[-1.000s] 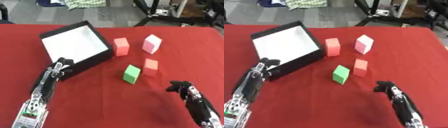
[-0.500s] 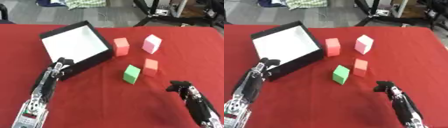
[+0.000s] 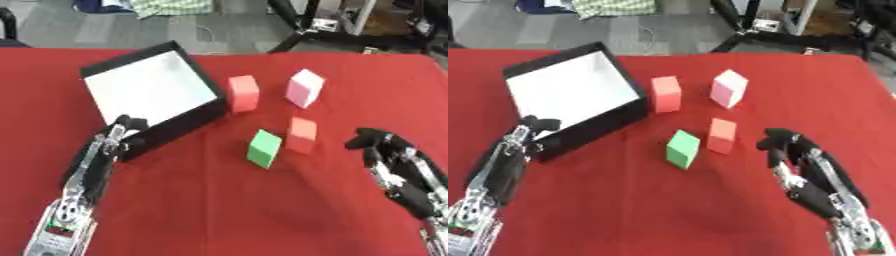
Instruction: Pick up objects on the table and place them in the box.
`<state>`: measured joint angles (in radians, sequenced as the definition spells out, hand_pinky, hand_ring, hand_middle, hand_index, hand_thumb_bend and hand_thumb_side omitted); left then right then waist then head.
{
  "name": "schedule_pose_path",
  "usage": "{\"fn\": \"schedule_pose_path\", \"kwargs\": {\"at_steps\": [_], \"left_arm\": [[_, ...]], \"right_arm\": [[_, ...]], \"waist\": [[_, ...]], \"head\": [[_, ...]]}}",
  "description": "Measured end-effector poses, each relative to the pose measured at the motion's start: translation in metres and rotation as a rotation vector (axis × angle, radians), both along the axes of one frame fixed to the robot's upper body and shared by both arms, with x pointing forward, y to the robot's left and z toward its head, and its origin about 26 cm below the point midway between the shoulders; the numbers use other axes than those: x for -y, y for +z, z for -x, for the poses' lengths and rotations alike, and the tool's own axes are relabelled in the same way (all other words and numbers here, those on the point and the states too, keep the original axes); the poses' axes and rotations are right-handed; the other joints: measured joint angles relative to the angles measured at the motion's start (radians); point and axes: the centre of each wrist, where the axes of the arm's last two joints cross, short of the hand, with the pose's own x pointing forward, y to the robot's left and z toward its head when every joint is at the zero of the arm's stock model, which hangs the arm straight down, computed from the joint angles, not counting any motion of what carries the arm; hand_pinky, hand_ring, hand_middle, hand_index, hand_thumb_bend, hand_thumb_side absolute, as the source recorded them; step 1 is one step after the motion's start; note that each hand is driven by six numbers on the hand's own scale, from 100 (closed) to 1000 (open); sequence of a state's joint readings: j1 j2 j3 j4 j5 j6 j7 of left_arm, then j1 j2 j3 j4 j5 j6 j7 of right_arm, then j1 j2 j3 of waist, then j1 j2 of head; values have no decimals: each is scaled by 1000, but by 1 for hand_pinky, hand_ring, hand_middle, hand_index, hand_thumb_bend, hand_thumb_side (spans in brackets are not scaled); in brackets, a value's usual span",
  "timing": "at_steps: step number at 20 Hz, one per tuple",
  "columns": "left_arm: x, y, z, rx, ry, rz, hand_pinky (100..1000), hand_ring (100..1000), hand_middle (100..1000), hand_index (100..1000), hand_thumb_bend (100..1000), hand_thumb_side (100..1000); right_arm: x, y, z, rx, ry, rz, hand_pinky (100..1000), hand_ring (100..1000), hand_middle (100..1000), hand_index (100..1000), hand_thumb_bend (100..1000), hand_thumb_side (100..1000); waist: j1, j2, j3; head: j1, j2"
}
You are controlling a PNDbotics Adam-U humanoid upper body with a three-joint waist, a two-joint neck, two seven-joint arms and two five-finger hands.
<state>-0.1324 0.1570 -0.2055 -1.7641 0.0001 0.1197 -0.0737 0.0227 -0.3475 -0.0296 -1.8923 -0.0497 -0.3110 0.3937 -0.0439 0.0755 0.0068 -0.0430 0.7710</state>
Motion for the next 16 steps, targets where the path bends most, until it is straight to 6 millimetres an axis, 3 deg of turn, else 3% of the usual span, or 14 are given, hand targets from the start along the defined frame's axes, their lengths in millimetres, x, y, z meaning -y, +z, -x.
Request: {"fn": "schedule_pose_path", "kwargs": {"at_steps": [3, 10, 16], "left_arm": [[0, 0, 0, 0, -1, 0, 814, 980, 752, 676, 100, 884], [2, 0, 0, -2, -13, -2, 815, 982, 752, 677, 100, 883], [3, 0, 0, -3, -23, -3, 815, 985, 753, 677, 100, 884]], "right_arm": [[9, 17, -11, 71, 76, 99, 996, 810, 749, 888, 100, 417], [21, 33, -47, 107, 220, 289, 1000, 857, 816, 945, 100, 255], [26, 27, -84, 56, 272, 395, 1000, 911, 880, 979, 100, 455]], "waist": [[0, 0, 2], [0, 0, 11], [0, 0, 16]], "head": [[-1, 0], [-8, 0], [-20, 0]]}}
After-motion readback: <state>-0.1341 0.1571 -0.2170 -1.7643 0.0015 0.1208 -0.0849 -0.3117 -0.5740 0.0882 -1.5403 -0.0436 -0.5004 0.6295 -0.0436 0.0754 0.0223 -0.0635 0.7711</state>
